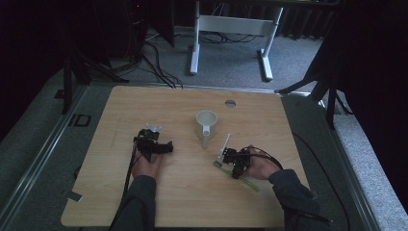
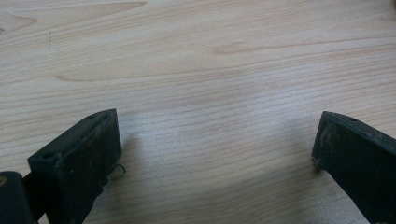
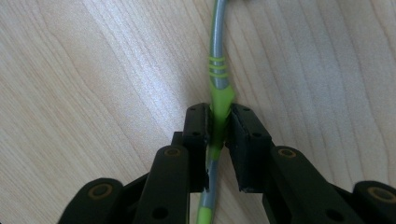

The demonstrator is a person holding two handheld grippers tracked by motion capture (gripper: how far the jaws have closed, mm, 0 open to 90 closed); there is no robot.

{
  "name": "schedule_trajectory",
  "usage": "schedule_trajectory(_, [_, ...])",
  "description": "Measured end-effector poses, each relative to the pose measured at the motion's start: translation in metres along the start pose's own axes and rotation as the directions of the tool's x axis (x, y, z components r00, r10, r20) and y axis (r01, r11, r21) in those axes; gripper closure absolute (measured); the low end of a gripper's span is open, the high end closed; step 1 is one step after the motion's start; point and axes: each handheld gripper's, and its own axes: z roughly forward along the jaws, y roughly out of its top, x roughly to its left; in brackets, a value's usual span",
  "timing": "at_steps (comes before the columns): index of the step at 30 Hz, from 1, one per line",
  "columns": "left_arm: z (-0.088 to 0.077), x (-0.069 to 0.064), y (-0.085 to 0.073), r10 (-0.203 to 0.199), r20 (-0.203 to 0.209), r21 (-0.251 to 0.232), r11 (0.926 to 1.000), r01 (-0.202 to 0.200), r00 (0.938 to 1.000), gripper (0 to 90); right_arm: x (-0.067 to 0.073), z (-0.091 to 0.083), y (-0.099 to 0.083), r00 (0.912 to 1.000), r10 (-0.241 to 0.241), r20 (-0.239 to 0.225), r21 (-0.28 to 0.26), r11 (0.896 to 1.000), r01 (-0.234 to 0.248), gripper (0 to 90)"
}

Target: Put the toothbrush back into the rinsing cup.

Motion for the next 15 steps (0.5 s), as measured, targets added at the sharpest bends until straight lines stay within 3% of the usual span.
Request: schedule_trajectory(15, [0.0000,0.0000,0.0000,0.000,0.000,0.000,1.0000,0.000,1.0000,1.6,-0.0009,0.0001,0.0018,1.0000,0.000,0.001,0.005,1.000,0.000,81.1])
